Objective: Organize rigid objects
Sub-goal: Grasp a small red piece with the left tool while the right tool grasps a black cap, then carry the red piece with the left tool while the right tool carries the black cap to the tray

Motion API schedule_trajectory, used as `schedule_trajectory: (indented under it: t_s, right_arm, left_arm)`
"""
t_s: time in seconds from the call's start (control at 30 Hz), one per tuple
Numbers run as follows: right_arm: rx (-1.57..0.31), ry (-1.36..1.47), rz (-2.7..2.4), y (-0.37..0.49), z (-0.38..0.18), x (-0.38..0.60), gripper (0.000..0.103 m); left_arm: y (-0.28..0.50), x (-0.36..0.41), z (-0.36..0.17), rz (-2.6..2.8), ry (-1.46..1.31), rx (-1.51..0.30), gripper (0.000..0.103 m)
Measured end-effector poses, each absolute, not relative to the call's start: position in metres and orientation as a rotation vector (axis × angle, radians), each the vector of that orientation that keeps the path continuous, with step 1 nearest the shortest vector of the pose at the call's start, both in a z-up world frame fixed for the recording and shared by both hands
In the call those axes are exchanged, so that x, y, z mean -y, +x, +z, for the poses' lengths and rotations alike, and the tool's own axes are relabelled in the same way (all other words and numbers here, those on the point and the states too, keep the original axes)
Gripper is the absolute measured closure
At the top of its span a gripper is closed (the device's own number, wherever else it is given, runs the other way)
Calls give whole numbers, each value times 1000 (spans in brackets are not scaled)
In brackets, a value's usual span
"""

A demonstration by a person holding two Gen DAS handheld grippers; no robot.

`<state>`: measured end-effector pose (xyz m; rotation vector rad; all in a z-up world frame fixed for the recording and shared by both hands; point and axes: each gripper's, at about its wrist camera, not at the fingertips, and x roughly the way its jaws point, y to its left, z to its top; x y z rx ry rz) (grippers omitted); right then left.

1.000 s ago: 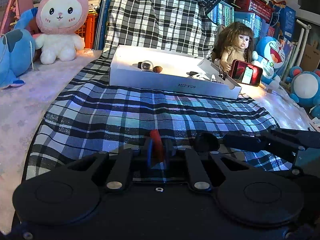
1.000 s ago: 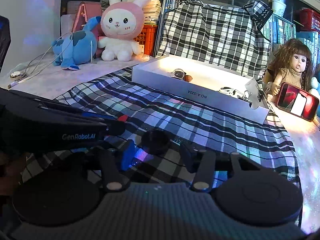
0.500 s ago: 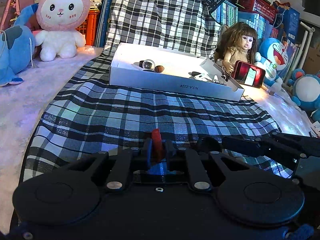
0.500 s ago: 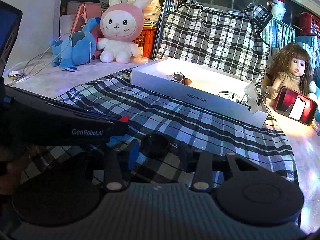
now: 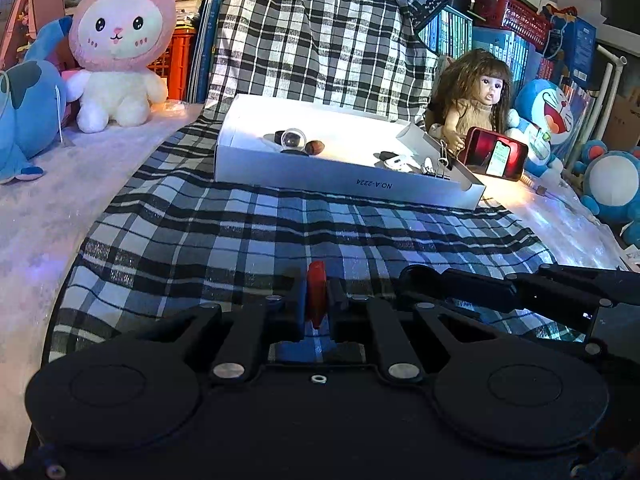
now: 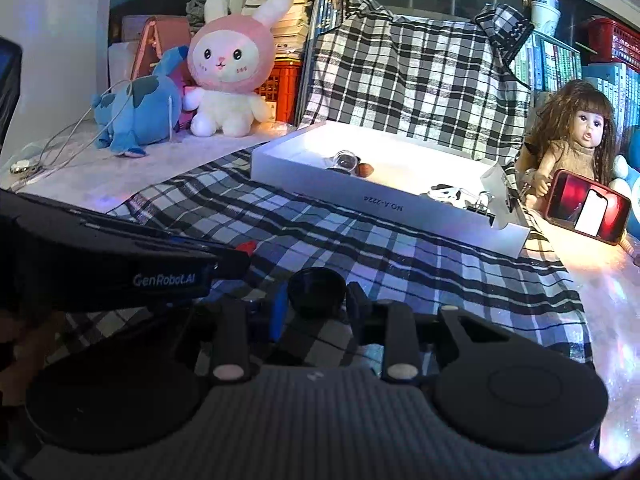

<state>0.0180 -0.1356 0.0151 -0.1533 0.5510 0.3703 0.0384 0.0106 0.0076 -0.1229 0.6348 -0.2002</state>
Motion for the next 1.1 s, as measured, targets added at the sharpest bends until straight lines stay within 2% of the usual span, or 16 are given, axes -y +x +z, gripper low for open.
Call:
schedule_trajectory:
  t_s: [0.67, 0.9, 1.1]
  right_arm:
    - [-557, -1, 232, 76, 37, 179, 66]
    - [-571, 50, 191, 122, 42, 190, 66]
    - [-644, 134, 174, 189, 49, 199, 66]
  left_arm:
    - [96, -3, 44, -228, -103, -554, 93]
    - [147, 0, 53, -230, -129, -546, 93]
    - [225, 11, 65, -208, -99, -573, 93]
